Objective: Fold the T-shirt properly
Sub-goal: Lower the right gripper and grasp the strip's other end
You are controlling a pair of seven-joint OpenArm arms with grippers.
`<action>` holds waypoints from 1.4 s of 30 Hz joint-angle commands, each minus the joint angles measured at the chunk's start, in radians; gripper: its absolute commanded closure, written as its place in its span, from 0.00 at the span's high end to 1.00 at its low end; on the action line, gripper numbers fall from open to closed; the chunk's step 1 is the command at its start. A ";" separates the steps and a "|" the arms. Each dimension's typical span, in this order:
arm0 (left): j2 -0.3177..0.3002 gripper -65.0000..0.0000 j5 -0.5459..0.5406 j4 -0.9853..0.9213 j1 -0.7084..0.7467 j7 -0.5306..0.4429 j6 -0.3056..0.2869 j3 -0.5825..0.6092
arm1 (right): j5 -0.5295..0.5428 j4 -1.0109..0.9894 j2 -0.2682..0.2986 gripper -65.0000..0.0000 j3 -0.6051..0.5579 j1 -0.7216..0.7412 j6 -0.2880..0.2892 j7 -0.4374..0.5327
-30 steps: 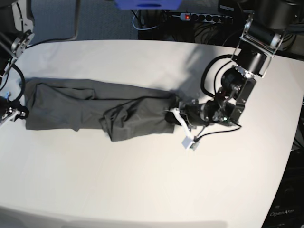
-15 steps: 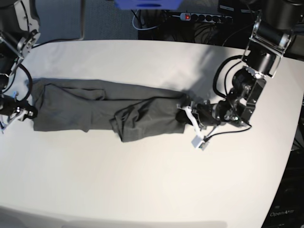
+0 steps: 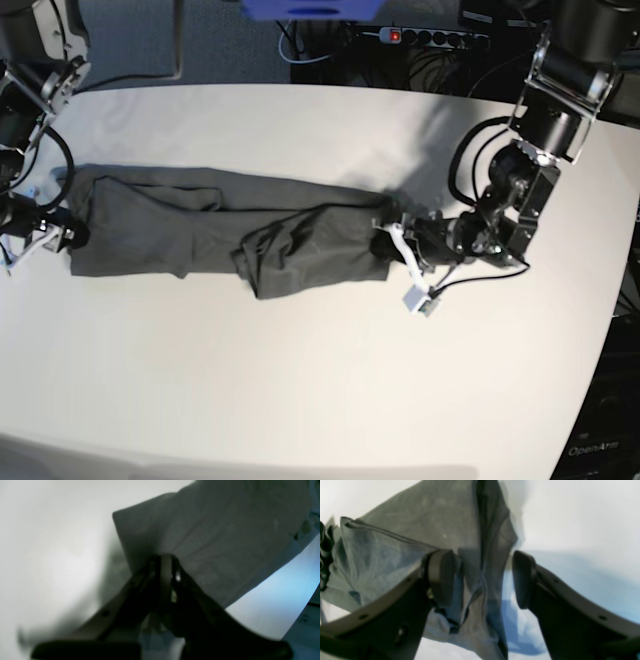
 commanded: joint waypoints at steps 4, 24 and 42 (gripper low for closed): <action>-0.024 0.03 0.131 -0.020 0.021 0.115 0.059 0.006 | 0.016 0.015 0.021 0.56 0.003 0.009 0.003 0.010; -0.024 0.03 0.122 -0.020 0.021 0.116 0.061 0.005 | 0.017 0.015 -0.089 0.28 0.003 -0.014 0.003 -0.018; -0.022 0.03 0.121 -0.019 0.018 0.116 0.058 0.003 | -0.001 0.087 -0.036 0.01 -0.108 -0.015 0.003 -0.010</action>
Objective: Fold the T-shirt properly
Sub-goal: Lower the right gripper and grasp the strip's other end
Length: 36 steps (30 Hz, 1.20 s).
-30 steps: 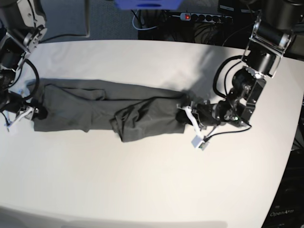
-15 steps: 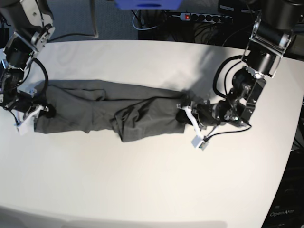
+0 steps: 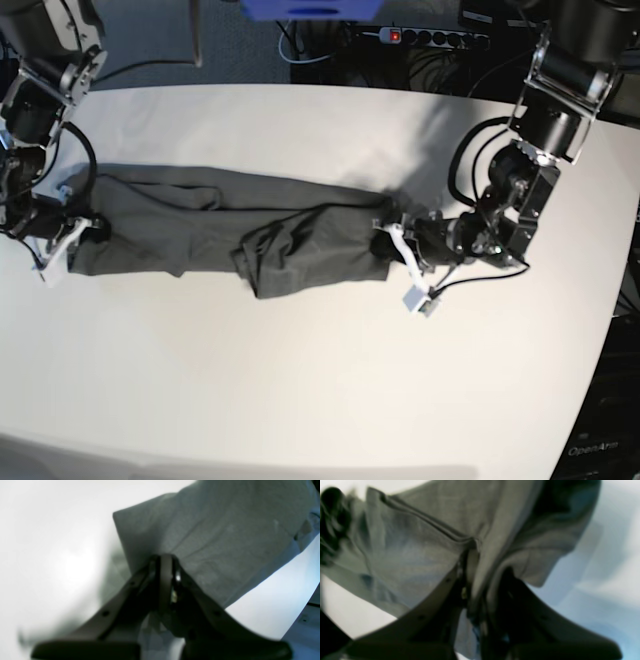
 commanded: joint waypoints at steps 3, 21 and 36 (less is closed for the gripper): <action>-0.024 0.03 0.120 -0.019 0.017 0.110 0.057 0.006 | -0.050 0.085 0.018 0.01 -0.025 -0.004 -0.004 0.007; -0.024 0.03 0.120 0.118 0.021 0.161 0.060 0.005 | -0.059 0.520 -0.020 0.01 -0.307 -0.126 -0.004 -0.018; -0.024 0.03 0.120 0.247 0.047 0.221 0.056 -0.150 | -0.059 0.520 -0.057 0.01 -0.482 -0.103 -0.004 -0.019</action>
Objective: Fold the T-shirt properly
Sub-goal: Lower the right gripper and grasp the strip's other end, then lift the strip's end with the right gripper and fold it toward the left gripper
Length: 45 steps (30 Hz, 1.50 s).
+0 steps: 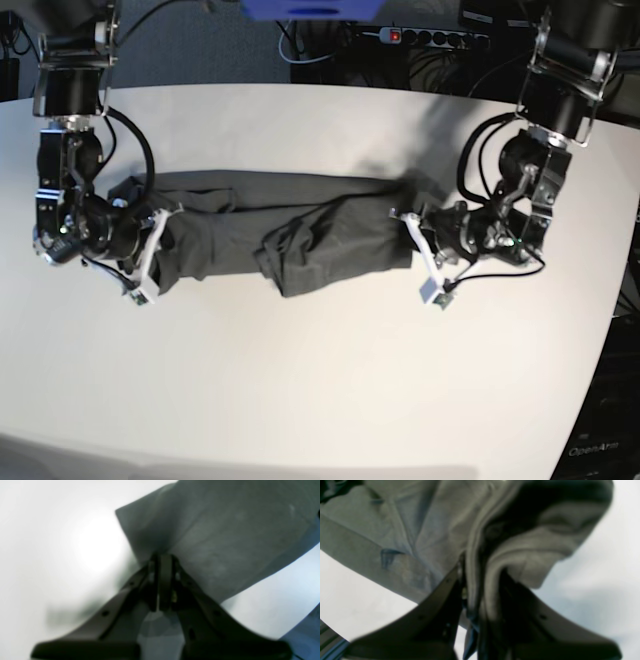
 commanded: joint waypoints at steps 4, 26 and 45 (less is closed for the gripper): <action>0.013 0.03 0.001 0.043 -0.027 -0.007 -0.001 -0.046 | 0.009 0.019 0.007 0.01 0.000 0.018 0.003 0.007; -0.041 0.03 0.087 0.160 0.058 0.175 0.001 -0.203 | 0.010 0.118 0.004 0.01 -0.002 0.022 0.003 -0.010; 0.076 0.03 0.241 -0.006 0.054 0.065 -0.003 -0.201 | 0.010 0.141 -0.071 0.01 -0.002 0.068 0.003 -0.090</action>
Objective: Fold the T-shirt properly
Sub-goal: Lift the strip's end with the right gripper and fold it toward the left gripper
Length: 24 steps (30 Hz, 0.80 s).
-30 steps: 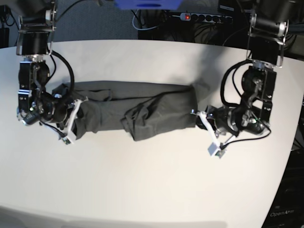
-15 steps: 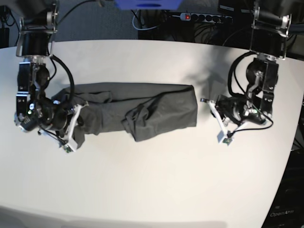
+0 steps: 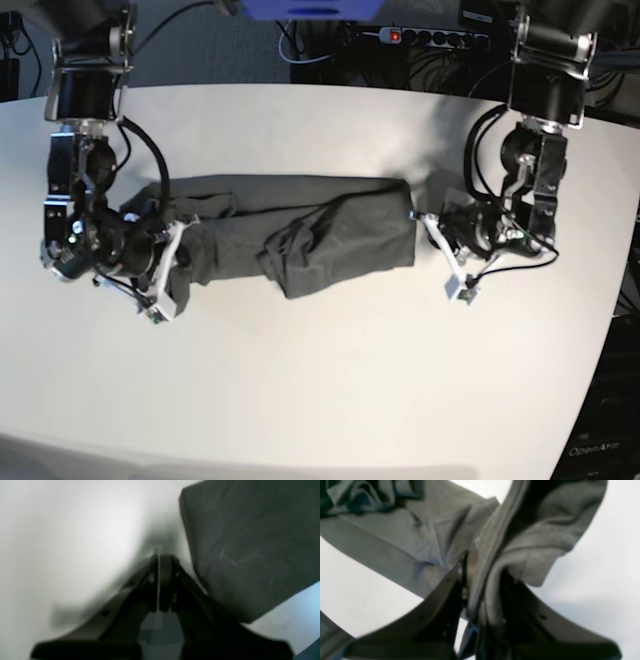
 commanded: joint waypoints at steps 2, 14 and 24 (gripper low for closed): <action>-0.005 0.03 0.014 0.001 -0.010 0.016 0.001 0.000 | 0.011 0.019 -0.016 0.01 0.000 0.044 0.003 0.009; -0.005 0.03 0.012 0.000 -0.007 0.018 0.001 0.002 | 0.010 0.019 -0.036 0.01 -0.168 0.129 0.003 -0.055; -0.005 0.03 0.012 0.000 -0.007 0.018 0.001 0.002 | 0.011 0.075 -0.054 0.01 -0.234 0.196 0.003 -0.110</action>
